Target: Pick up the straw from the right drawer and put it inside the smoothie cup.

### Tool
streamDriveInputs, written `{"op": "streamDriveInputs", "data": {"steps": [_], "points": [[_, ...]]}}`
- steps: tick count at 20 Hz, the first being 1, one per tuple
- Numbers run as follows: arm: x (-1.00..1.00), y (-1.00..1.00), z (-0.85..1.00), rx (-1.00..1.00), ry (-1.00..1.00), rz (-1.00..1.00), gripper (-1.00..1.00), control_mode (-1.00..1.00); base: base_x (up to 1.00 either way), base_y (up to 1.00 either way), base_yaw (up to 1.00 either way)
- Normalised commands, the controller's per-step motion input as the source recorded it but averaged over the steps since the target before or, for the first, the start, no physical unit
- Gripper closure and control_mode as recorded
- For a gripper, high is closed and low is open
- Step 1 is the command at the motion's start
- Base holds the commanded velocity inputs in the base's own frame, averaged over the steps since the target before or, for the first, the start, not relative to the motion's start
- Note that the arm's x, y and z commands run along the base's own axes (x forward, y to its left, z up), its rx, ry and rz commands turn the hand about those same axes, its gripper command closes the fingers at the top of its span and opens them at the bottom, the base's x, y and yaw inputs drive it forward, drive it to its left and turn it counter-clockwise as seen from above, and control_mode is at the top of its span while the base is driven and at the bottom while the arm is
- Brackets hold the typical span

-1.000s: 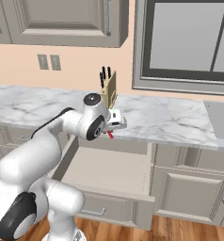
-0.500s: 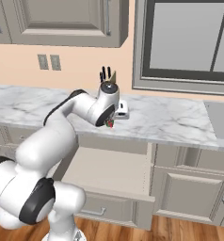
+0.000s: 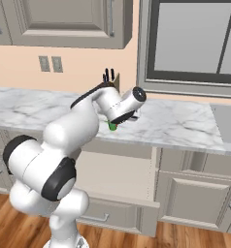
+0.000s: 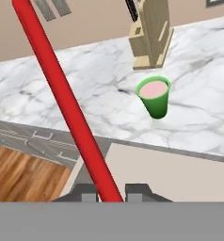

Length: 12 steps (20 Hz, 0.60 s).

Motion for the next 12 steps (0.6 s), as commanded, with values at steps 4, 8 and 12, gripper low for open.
{"op": "streamDriveInputs", "data": {"steps": [4, 8, 12], "points": [[0.38, 0.03, 0.00, 0.13, -0.13, 0.03, 1.00, -1.00, 0.00, 0.00, 0.00], [0.19, 0.13, 0.00, 0.01, -0.24, 0.00, 1.00, -1.00, 0.00, 0.00, 0.00], [0.04, 0.30, 0.00, 0.00, -0.33, 0.01, 1.00, -1.00, 0.00, 0.00, 0.00]]}}
